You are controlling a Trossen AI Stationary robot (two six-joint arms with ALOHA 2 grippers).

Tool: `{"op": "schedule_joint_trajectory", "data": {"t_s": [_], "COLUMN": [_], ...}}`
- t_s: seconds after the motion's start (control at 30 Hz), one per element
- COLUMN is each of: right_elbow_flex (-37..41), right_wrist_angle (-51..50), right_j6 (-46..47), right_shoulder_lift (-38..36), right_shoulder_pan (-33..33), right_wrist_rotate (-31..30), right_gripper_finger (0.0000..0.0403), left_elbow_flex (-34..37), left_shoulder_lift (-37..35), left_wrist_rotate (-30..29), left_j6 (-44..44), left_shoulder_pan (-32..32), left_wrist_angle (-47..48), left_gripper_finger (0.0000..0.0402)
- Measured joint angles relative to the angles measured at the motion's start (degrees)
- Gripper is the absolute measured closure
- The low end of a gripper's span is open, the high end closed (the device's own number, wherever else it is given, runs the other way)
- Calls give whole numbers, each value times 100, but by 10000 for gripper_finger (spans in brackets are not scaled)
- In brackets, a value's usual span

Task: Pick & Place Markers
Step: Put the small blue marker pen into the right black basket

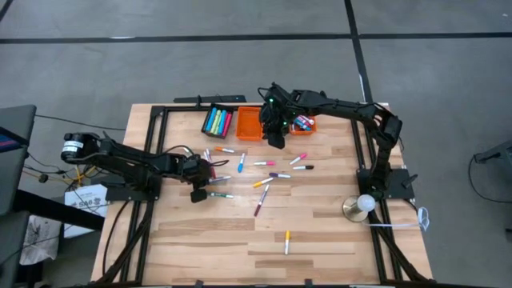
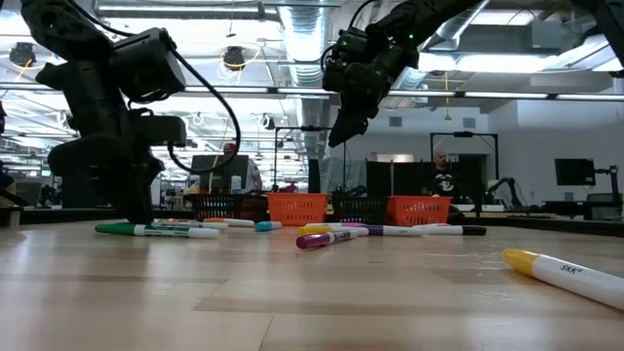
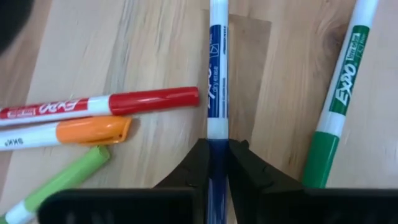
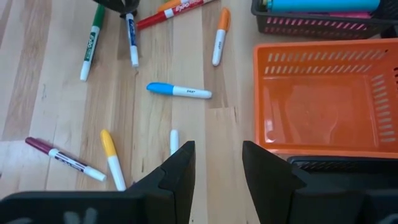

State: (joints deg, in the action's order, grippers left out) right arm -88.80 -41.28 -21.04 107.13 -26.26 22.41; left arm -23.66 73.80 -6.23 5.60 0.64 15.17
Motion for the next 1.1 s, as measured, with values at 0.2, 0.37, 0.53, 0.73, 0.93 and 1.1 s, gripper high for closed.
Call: {"op": "schedule_joint_trajectory", "data": {"t_s": [0.2,0.37,0.53,0.73,0.93,1.1], "right_elbow_flex": [1,154,569,951,1132,1142], "right_wrist_angle": [20,237,1038,2165,2887,3098], "right_j6": [2,36,-39,-130,-363,-456], "right_shoulder_lift": [0,-7,-7,-4,-2,-2], "right_shoulder_pan": [61,247,541,901,1231,1437], "right_wrist_rotate": [88,501,595,575,124,-188], "right_gripper_finger": [280,280,280,280,280,280], "left_elbow_flex": [-105,-209,-263,-467,-651,-656], "left_shoulder_lift": [19,24,24,19,14,14], "left_wrist_rotate": [1,-221,-570,-1251,-1865,-2253], "left_j6": [-110,-273,-391,-540,-743,-1004], "left_shoulder_pan": [0,67,187,324,517,654], "left_wrist_angle": [-14,-72,-106,-160,-410,-913], "left_gripper_finger": [357,348,368,347,355,358]}}
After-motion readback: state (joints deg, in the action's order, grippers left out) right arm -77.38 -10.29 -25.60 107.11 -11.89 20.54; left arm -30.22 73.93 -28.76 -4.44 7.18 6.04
